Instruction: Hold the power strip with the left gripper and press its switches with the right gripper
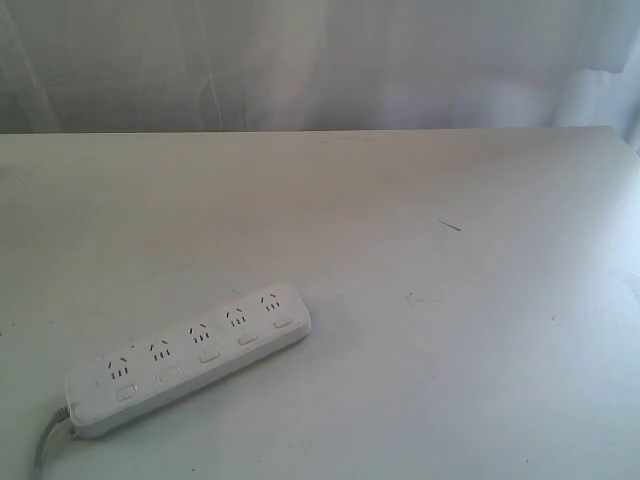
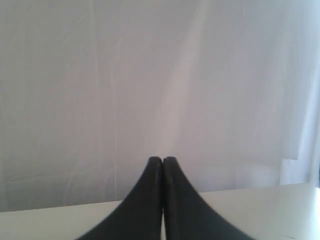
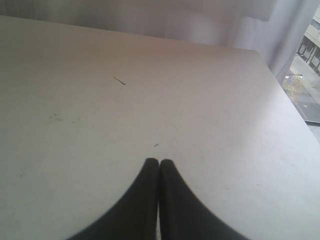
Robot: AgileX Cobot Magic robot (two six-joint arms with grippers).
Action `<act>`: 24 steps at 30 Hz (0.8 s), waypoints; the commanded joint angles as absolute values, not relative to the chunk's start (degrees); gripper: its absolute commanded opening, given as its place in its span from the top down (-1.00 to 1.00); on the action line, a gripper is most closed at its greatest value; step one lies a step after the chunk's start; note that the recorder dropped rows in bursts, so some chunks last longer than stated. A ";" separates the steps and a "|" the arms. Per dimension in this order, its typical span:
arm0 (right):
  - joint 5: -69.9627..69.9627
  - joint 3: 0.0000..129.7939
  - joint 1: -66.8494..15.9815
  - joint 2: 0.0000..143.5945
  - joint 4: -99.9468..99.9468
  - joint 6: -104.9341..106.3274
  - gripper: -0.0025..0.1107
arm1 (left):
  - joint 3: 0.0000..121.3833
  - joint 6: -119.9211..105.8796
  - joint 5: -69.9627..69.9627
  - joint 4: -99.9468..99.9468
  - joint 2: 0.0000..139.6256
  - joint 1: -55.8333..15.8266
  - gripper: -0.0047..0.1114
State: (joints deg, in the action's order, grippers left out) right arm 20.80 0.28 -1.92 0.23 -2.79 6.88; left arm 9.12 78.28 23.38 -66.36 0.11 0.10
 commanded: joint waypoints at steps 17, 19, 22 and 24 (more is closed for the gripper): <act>20.07 0.00 -2.17 0.00 -2.96 6.81 0.96 | 12.36 73.66 16.63 -56.91 0.57 -0.12 0.92; 20.07 0.00 -2.17 0.00 -2.96 6.81 0.96 | 15.38 71.42 14.87 -56.99 3.06 -0.12 0.92; 20.07 0.00 -2.17 0.00 -2.96 6.81 0.96 | 20.60 67.46 13.47 -56.75 8.22 -0.12 0.92; 20.07 0.00 -2.17 0.00 -2.96 6.81 0.96 | 23.83 64.03 13.07 -55.53 12.41 -0.12 0.92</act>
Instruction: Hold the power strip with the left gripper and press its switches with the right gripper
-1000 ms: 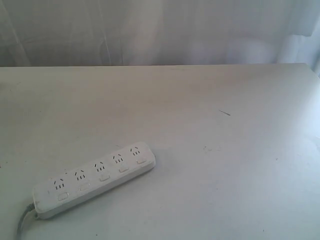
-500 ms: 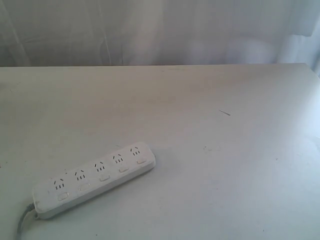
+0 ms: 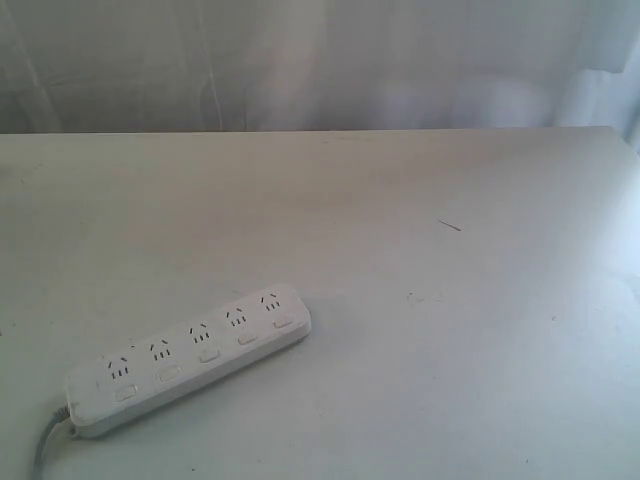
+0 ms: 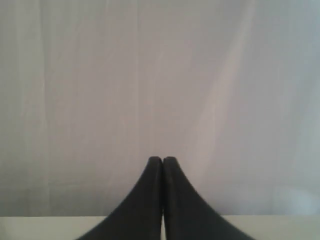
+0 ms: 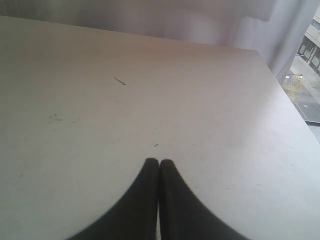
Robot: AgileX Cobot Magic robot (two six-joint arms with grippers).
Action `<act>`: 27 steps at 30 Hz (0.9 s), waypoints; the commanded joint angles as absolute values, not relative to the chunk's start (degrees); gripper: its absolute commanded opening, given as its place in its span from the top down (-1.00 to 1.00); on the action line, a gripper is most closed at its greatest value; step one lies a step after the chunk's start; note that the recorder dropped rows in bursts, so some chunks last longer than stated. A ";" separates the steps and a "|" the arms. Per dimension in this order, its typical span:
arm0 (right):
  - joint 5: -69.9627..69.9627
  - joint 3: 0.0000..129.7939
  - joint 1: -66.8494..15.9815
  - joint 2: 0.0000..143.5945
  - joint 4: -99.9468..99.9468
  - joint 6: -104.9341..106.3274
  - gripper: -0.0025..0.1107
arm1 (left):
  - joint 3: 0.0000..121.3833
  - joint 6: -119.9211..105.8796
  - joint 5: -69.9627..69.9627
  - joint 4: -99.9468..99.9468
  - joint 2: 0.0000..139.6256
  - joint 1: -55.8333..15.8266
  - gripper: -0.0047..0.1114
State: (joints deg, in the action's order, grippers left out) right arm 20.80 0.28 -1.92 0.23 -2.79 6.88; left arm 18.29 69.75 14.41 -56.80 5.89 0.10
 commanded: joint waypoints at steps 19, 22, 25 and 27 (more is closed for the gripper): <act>20.07 0.00 -2.17 0.00 -2.96 6.81 0.96 | 46.07 9.81 -22.39 -33.13 37.85 -19.46 0.92; 20.07 0.00 -2.17 0.00 -2.96 6.81 0.96 | 49.59 -5.05 -32.92 -24.26 39.99 -26.96 0.92; 20.07 0.00 -2.17 0.00 -2.96 6.81 0.96 | 52.29 -12.14 -41.38 -20.55 40.78 -32.29 0.92; 20.07 0.00 -2.17 0.00 -2.96 6.81 0.96 | 53.16 -12.88 -52.37 -21.49 41.82 -34.72 0.92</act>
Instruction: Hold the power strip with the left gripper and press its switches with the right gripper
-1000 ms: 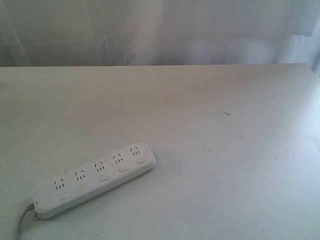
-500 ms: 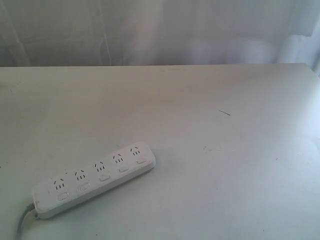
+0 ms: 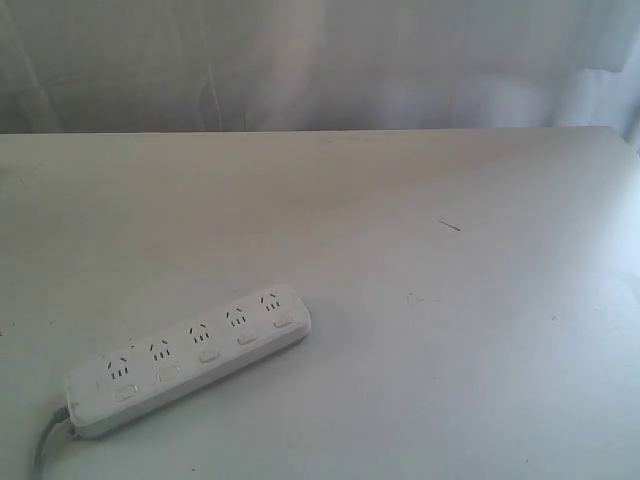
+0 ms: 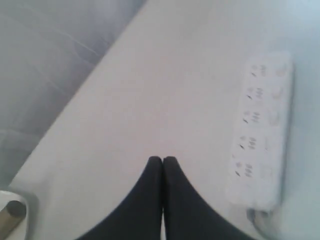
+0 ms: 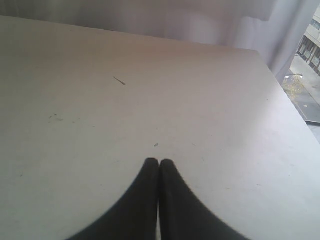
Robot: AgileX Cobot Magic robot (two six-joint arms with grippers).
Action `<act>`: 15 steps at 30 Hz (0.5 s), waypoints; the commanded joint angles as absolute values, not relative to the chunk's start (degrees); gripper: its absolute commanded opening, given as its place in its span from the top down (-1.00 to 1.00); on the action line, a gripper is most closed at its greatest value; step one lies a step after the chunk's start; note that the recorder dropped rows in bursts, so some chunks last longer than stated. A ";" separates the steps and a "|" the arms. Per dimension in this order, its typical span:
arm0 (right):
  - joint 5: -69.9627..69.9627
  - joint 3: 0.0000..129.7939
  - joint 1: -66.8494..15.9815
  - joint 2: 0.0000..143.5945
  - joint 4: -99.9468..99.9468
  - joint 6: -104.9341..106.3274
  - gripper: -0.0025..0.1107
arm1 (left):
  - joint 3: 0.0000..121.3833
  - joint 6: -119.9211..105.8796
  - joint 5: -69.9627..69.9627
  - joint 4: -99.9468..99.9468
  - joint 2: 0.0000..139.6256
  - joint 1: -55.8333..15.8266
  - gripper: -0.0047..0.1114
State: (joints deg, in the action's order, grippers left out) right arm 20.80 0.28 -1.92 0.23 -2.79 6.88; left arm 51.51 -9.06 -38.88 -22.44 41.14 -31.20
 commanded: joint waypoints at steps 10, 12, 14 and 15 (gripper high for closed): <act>20.07 0.00 -2.17 0.00 -2.96 6.81 0.96 | 53.16 -18.05 -63.64 -11.76 55.81 -35.55 -0.59; 20.07 0.00 -2.17 0.00 -2.96 6.81 0.96 | 53.16 -17.93 -63.64 -11.95 59.52 -35.55 -0.71; 20.07 0.00 -2.17 0.00 -2.96 6.81 0.96 | 53.16 -18.04 -61.75 -11.44 62.52 -35.55 -0.70; 20.07 0.00 -2.17 0.00 -2.96 6.81 0.96 | 53.16 -18.44 -60.02 -10.11 64.23 -35.55 -0.70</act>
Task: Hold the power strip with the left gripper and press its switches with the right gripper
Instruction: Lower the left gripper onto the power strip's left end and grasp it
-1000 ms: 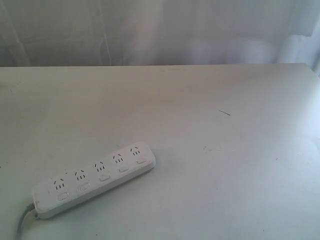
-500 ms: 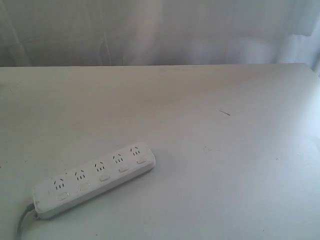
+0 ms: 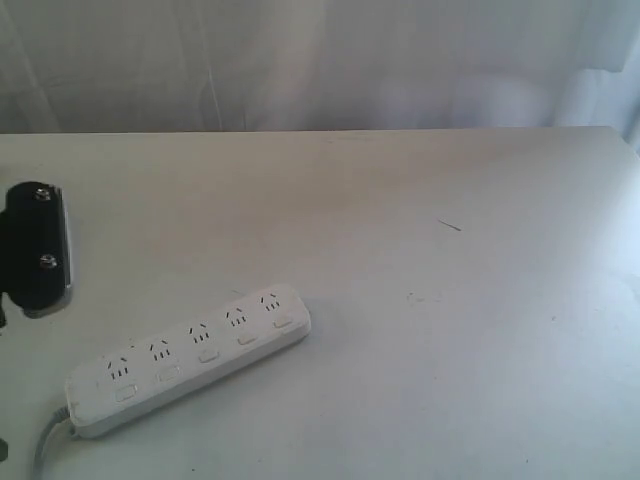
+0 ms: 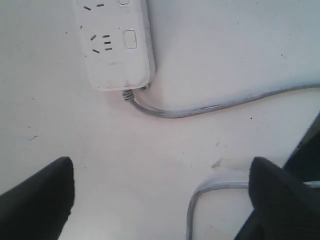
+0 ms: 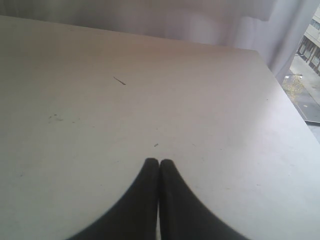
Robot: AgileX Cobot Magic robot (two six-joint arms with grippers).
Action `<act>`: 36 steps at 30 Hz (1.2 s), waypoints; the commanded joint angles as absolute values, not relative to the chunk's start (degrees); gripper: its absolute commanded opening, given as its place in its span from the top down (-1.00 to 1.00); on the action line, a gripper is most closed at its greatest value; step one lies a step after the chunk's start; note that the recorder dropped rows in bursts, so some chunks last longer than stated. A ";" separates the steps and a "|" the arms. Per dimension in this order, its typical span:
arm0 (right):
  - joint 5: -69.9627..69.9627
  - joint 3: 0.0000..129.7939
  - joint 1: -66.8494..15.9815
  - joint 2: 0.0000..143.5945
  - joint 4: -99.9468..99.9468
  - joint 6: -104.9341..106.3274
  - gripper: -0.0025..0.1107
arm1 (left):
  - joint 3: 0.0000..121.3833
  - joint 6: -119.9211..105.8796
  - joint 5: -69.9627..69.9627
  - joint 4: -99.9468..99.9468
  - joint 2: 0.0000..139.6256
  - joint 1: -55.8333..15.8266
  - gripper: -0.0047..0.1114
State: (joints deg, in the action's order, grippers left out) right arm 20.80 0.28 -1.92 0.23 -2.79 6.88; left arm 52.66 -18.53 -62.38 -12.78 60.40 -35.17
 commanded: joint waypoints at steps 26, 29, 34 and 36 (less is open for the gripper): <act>20.07 0.00 -2.17 0.00 -2.96 6.81 0.96 | 53.16 -22.52 -55.04 0.85 69.68 -35.55 -0.89; 20.07 0.00 -2.17 0.00 -2.96 6.81 0.96 | 53.02 -22.74 -56.57 1.80 69.68 -35.55 -0.89; 20.07 0.00 -2.17 0.00 -2.96 6.81 0.96 | 51.70 -23.93 -51.68 -4.38 70.80 -35.55 -0.89; 20.07 0.00 -2.17 0.00 -2.96 6.81 0.96 | 51.70 -21.80 -49.98 -8.54 72.18 -35.55 -0.89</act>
